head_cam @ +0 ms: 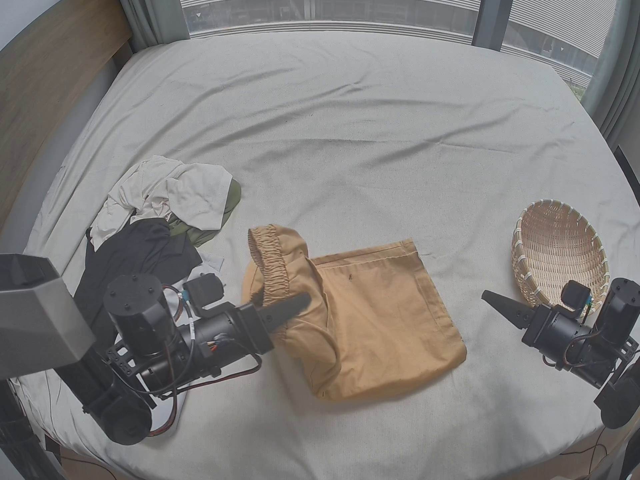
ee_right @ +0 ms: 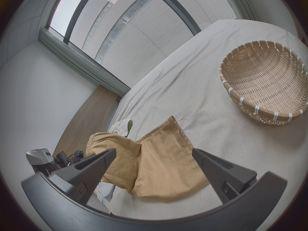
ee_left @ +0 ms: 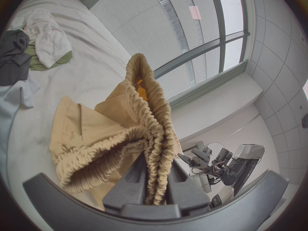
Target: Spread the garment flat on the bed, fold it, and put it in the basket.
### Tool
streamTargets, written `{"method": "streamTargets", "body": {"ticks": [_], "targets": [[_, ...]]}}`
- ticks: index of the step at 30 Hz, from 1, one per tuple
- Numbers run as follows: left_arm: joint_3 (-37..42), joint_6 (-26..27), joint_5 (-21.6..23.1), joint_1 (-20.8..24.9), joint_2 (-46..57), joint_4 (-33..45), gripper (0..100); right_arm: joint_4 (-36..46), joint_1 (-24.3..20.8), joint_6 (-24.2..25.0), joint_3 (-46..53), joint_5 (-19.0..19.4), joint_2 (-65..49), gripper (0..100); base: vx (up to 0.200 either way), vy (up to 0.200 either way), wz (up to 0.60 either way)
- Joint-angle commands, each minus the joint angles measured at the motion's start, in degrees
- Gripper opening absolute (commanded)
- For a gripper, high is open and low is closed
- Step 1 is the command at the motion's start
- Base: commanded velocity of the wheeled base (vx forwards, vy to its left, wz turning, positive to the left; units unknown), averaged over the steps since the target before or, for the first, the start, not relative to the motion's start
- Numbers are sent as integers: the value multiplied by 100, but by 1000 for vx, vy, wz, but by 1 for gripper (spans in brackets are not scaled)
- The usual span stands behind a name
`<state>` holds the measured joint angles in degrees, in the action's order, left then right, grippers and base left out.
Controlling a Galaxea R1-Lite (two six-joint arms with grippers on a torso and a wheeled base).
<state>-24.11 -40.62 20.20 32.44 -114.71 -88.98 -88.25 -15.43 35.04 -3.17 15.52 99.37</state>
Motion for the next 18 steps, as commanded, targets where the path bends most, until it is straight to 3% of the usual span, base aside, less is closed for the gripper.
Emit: {"method": "streamTargets", "body": {"ticks": [1, 8, 18], "targets": [[-392, 72, -86, 210, -482, -5, 0, -8, -83, 3, 1, 4, -14, 100, 0, 0, 0], [-964, 80, -122, 676, -992, 3, 0, -8, -83, 3, -17, 4, -14, 100, 0, 0, 0], [-1667, 186, -332, 992, -1580, 12, 0, 1, -83, 56, -17, 4, -154, 100, 0, 0, 0]]}}
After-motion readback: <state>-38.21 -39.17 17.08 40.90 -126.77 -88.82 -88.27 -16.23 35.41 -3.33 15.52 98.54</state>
